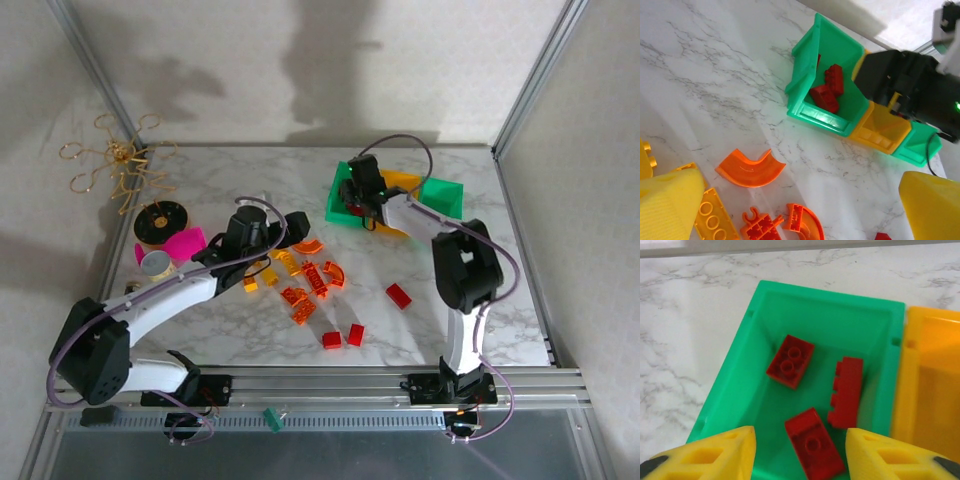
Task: Sort the legos into containers by color
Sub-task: Place the lego in the container, then pick up the lego from the bottom-right of the table.
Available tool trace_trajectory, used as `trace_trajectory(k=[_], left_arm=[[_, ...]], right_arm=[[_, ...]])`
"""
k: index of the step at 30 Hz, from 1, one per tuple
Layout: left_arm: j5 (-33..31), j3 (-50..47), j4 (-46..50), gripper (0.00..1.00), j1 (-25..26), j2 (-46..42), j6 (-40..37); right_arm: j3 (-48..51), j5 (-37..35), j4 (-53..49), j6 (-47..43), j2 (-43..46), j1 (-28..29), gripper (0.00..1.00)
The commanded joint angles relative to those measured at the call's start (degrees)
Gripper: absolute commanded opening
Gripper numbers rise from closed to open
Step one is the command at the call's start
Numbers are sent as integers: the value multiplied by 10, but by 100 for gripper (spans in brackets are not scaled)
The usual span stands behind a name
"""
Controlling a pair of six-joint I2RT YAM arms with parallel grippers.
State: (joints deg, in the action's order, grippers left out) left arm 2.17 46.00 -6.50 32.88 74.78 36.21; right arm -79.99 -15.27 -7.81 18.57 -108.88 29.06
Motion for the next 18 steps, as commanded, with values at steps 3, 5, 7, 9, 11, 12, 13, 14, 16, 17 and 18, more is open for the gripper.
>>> trace_trajectory(k=[3,5,7,9,11,12,13,14,16,17,18], left_arm=[[7,-23,8,100,14,-36,3],[3,-30,15,99,29,-45,9],[1,-35,24,100,47,-52,15],[-3,-40,36,99,61,-58,23],[-5,-47,45,100,76,-68,31],[-7,-52,46,100,84,-74,35],[-8,-59,46,100,92,-81,41],[-9,-64,47,100,99,-86,44],[-16,-72,50,100,114,-96,52],[-19,-78,48,100,122,-101,54],[-24,-85,45,100,130,-106,56]], right_arm=[[95,25,-46,7,129,0,56],[132,31,-74,20,163,1,59],[173,44,-96,36,201,3,62],[212,62,-117,52,231,4,65],[242,65,-143,70,252,8,68],[258,65,-152,77,263,11,69],[275,64,-158,86,275,15,70],[291,63,-160,94,287,17,71],[328,69,-165,108,308,20,75],[340,70,-167,114,313,20,76],[354,70,-168,119,317,20,78]])
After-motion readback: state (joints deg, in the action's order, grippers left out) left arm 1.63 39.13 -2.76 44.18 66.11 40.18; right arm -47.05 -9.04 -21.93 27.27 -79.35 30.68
